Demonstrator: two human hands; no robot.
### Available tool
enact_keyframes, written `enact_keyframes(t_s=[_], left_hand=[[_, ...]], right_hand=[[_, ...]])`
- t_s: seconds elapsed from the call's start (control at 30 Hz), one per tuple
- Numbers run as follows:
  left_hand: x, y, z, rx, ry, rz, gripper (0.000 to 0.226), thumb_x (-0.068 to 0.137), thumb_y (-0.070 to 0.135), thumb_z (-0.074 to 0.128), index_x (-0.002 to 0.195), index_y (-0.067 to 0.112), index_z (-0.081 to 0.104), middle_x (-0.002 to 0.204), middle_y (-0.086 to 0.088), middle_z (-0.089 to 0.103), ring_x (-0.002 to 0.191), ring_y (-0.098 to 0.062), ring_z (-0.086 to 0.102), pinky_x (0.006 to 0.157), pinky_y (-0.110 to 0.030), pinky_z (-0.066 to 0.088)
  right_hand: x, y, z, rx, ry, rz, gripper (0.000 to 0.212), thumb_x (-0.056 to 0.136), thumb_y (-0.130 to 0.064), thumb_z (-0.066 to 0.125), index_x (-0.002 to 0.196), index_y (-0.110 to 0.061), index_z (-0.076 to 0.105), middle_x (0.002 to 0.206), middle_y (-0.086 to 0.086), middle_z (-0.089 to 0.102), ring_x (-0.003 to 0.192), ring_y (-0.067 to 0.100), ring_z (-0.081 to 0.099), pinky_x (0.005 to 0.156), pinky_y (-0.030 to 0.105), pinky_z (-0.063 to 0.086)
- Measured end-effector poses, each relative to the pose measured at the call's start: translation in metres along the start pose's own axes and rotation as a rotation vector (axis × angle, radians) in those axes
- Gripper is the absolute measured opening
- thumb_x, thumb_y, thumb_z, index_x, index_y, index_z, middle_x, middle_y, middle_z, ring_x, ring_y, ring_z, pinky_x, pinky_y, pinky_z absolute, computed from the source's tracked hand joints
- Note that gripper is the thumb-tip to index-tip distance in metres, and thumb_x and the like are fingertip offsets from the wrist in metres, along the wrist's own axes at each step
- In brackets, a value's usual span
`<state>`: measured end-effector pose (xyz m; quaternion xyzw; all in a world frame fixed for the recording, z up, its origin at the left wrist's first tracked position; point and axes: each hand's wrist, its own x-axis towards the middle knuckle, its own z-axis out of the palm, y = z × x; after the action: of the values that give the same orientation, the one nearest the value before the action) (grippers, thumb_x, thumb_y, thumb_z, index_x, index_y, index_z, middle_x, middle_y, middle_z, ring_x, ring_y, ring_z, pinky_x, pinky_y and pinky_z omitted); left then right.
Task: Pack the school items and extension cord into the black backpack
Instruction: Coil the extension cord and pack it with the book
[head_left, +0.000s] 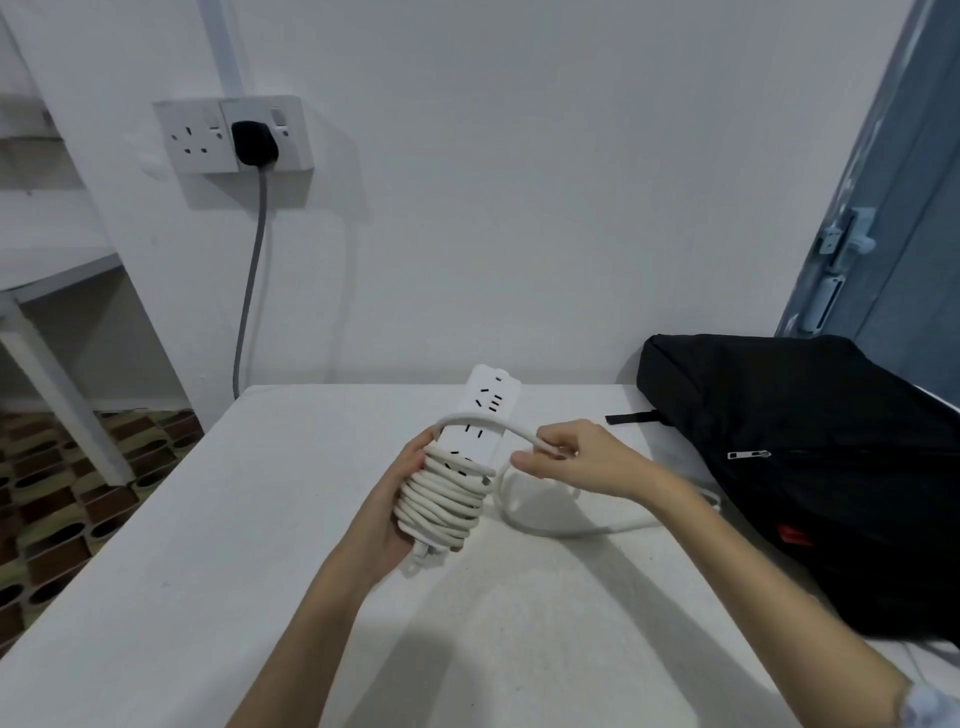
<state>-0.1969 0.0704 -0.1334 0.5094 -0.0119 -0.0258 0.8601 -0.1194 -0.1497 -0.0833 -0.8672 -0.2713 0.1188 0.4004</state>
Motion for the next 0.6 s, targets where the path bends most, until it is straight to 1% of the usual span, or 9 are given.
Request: enact_keyframes(t_s=[0.07,0.13,0.2,0.23,0.3,0.33,0.4,0.47,0.6], left_hand=[[0.001,0.007,0.0,-0.168,-0.041,-0.115,0.04,0.088,0.037,0.048,0.116,0.01,0.058,0.08,-0.008,0.07,0.063,-0.015,0.067,0.052,-0.021,0.054],[0.003,0.016,0.001,-0.225,-0.072,-0.194,0.043,0.085,0.044,0.056,0.099,0.005,0.064,0.064,-0.003,0.064,0.051,-0.012,0.063,0.045,-0.021,0.052],[0.005,0.019,-0.004,-0.121,-0.052,-0.138,0.043,0.082,0.048,0.06,0.098,0.009,0.069,0.07,-0.004,0.064,0.056,-0.016,0.063,0.051,-0.03,0.053],[0.006,0.018,-0.007,-0.079,-0.034,-0.078,0.043,0.085,0.046,0.055,0.108,0.011,0.066,0.077,-0.007,0.065,0.06,-0.021,0.064,0.054,-0.036,0.054],[0.007,0.015,-0.011,-0.066,-0.019,0.004,0.049,0.091,0.041,0.045,0.13,0.013,0.05,0.089,-0.013,0.065,0.067,-0.029,0.065,0.058,-0.044,0.054],[0.006,0.014,-0.01,-0.083,-0.029,0.004,0.051,0.09,0.043,0.048,0.132,0.013,0.048,0.09,-0.014,0.065,0.068,-0.03,0.065,0.06,-0.045,0.054],[0.008,0.011,-0.008,-0.132,-0.079,-0.046,0.06,0.077,0.049,0.067,0.119,0.007,0.059,0.087,-0.015,0.065,0.07,-0.031,0.065,0.06,-0.043,0.054],[0.007,0.009,-0.003,-0.161,-0.115,-0.083,0.064,0.061,0.049,0.081,0.106,0.005,0.068,0.088,-0.017,0.066,0.074,-0.032,0.065,0.059,-0.042,0.055],[0.004,0.001,0.0,-0.23,-0.088,-0.122,0.074,0.056,0.053,0.082,0.107,0.002,0.067,0.093,-0.022,0.067,0.075,-0.035,0.066,0.057,-0.044,0.054]], right_hand=[[-0.002,0.017,-0.008,0.097,-0.031,0.013,0.049,0.074,-0.058,0.065,0.069,-0.01,0.056,0.062,0.0,0.057,0.059,0.011,0.05,0.065,0.026,0.039],[-0.006,0.033,-0.014,0.327,-0.063,0.023,0.043,0.078,-0.053,0.065,0.077,-0.01,0.062,0.062,0.002,0.059,0.059,0.015,0.053,0.072,0.032,0.045],[-0.009,0.046,-0.023,0.512,-0.096,0.035,0.057,0.072,-0.055,0.068,0.086,0.0,0.064,0.06,0.002,0.056,0.057,0.016,0.052,0.073,0.034,0.05],[-0.011,0.051,-0.026,0.544,-0.13,0.032,0.058,0.072,-0.052,0.069,0.088,0.003,0.063,0.061,0.002,0.055,0.058,0.016,0.053,0.074,0.033,0.05],[-0.013,0.056,-0.026,0.517,-0.204,0.031,0.039,0.081,-0.037,0.068,0.085,0.001,0.063,0.061,0.005,0.057,0.062,0.014,0.057,0.077,0.032,0.048],[-0.014,0.057,-0.024,0.476,-0.215,0.053,0.036,0.085,-0.033,0.066,0.083,0.003,0.064,0.06,0.006,0.058,0.064,0.012,0.059,0.078,0.03,0.047],[-0.012,0.06,-0.016,0.373,-0.145,0.111,0.044,0.086,-0.038,0.061,0.073,0.004,0.064,0.055,0.005,0.058,0.06,0.007,0.057,0.076,0.025,0.046],[-0.006,0.063,-0.008,0.249,-0.017,0.149,0.052,0.082,-0.051,0.062,0.059,-0.004,0.06,0.05,0.005,0.058,0.052,0.006,0.052,0.072,0.022,0.043],[0.006,0.065,-0.003,0.088,0.095,0.195,0.058,0.08,-0.057,0.06,0.043,-0.016,0.044,0.046,0.001,0.057,0.049,0.0,0.052,0.078,0.022,0.044]])
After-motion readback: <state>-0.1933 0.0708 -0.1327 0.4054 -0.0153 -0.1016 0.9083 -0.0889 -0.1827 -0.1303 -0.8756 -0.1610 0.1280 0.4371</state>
